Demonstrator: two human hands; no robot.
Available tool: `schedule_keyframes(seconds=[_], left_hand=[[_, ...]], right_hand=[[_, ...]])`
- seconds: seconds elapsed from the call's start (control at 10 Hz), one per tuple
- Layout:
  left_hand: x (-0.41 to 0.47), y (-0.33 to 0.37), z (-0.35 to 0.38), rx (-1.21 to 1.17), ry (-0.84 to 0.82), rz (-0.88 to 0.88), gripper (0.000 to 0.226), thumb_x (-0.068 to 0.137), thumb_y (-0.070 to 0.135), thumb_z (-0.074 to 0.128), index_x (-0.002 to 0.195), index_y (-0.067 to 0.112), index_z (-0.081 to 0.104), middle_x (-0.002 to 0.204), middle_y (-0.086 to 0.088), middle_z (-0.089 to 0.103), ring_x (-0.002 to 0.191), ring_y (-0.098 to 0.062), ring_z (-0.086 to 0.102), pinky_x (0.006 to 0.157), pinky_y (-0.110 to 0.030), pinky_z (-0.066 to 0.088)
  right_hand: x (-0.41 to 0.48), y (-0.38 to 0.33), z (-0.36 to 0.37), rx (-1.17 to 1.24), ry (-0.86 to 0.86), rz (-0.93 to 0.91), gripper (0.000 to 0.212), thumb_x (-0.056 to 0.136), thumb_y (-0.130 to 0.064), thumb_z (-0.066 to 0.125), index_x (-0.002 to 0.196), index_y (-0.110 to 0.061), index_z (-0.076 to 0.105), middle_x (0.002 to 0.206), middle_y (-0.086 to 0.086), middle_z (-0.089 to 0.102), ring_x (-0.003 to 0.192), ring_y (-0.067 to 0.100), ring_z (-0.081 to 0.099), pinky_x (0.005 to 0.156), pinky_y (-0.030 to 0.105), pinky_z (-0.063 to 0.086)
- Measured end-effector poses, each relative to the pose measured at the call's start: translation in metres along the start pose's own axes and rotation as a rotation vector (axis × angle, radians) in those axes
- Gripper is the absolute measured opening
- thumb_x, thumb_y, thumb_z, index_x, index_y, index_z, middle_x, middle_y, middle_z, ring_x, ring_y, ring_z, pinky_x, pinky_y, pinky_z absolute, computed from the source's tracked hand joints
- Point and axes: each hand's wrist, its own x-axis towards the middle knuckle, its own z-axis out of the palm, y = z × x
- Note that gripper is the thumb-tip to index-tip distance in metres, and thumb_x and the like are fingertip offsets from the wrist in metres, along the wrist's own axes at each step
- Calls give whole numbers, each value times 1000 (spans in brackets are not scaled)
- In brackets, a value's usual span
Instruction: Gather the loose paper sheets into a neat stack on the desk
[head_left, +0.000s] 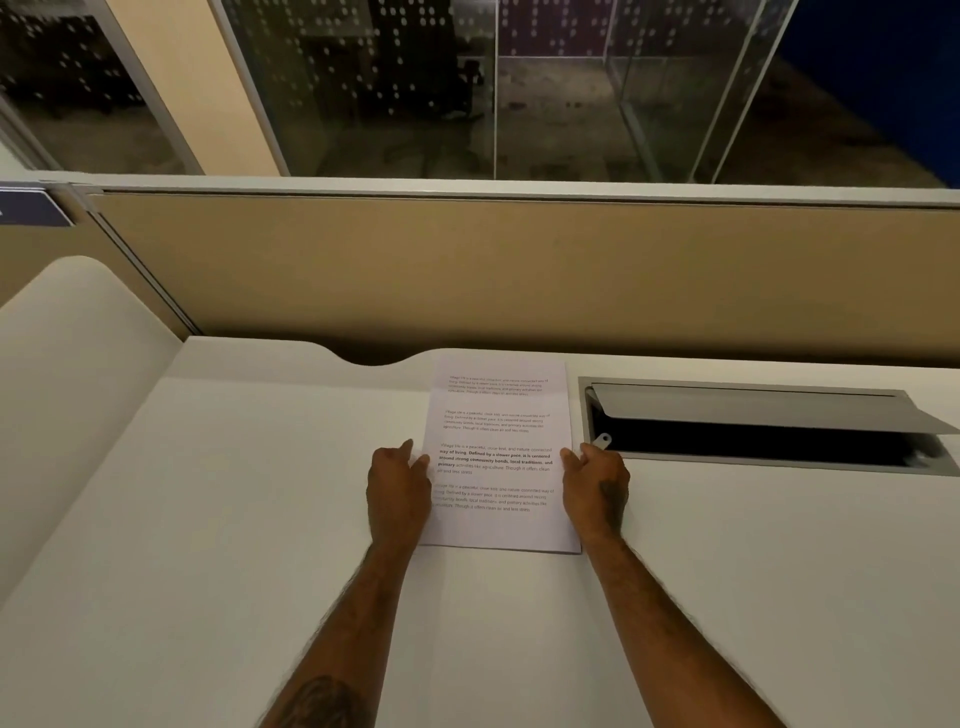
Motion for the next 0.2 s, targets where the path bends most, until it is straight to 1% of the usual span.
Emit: schedule_keyframes(seconds=[0.1,0.2], left_hand=[[-21,-9,-14,145,-28,107,48,105,27,49,151,11,44,152,-14,46,139,-31,45,111,-44,41],[-46,-18,-30,364,-46,246,53,107,34,42,155,13,38,163,-11,35,149,-30,32,118,-45,33]], right_hand=[[-25,6,-8,-69,-5,-134,47,98,-32,59,136,-5,56,139,16,53,122,32,57,94,42,54],[-52,9,-19,-221,-53,-308,53,98,-39,56,143,-11,50,146,12,49,131,28,50,101,43,52]])
